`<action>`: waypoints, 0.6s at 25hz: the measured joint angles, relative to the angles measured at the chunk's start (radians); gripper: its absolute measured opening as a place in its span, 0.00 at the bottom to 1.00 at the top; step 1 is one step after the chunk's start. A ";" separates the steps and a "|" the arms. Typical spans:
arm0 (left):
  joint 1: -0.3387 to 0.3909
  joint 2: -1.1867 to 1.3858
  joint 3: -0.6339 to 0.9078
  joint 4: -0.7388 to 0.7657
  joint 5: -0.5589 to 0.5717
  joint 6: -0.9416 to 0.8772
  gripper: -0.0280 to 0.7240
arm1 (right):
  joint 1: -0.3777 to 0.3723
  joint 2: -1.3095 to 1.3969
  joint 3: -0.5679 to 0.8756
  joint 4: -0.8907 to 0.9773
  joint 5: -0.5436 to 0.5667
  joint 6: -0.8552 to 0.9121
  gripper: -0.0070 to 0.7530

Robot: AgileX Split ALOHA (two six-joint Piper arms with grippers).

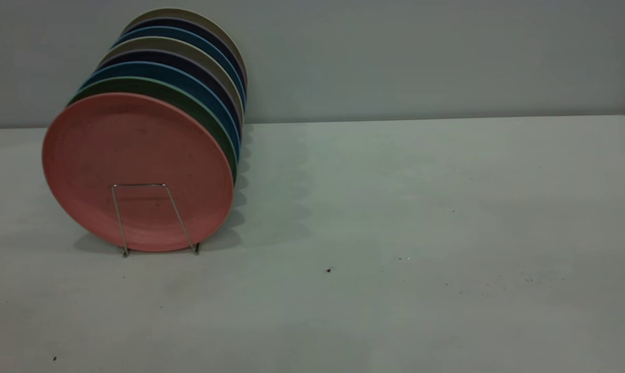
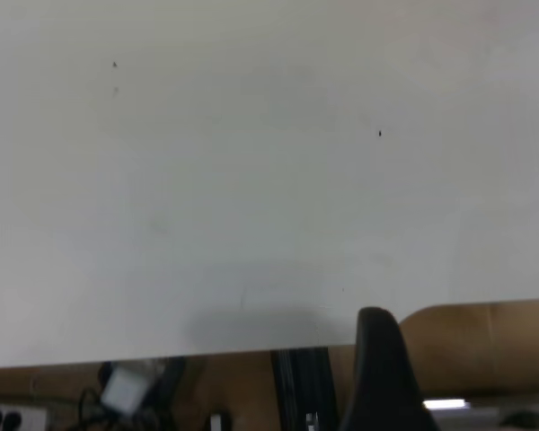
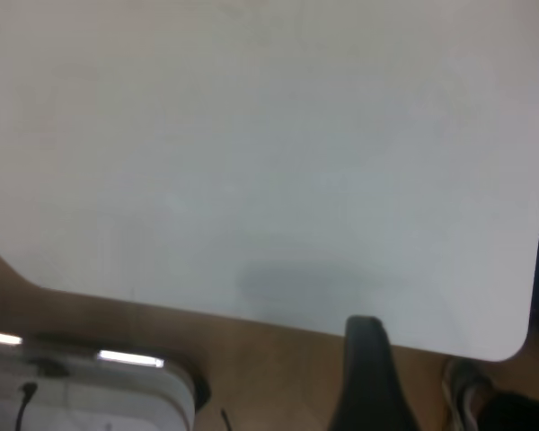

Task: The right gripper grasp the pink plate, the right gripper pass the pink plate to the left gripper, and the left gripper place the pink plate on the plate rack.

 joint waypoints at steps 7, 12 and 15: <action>0.000 -0.217 0.070 0.000 0.026 -0.001 0.72 | 0.000 -0.250 0.200 0.030 -0.045 -0.004 0.71; 0.000 -0.342 0.088 -0.013 0.062 -0.003 0.72 | 0.000 -0.329 0.270 0.035 -0.099 -0.006 0.71; 0.000 -0.404 0.088 -0.027 0.068 -0.002 0.72 | 0.000 -0.338 0.275 0.036 -0.108 -0.006 0.71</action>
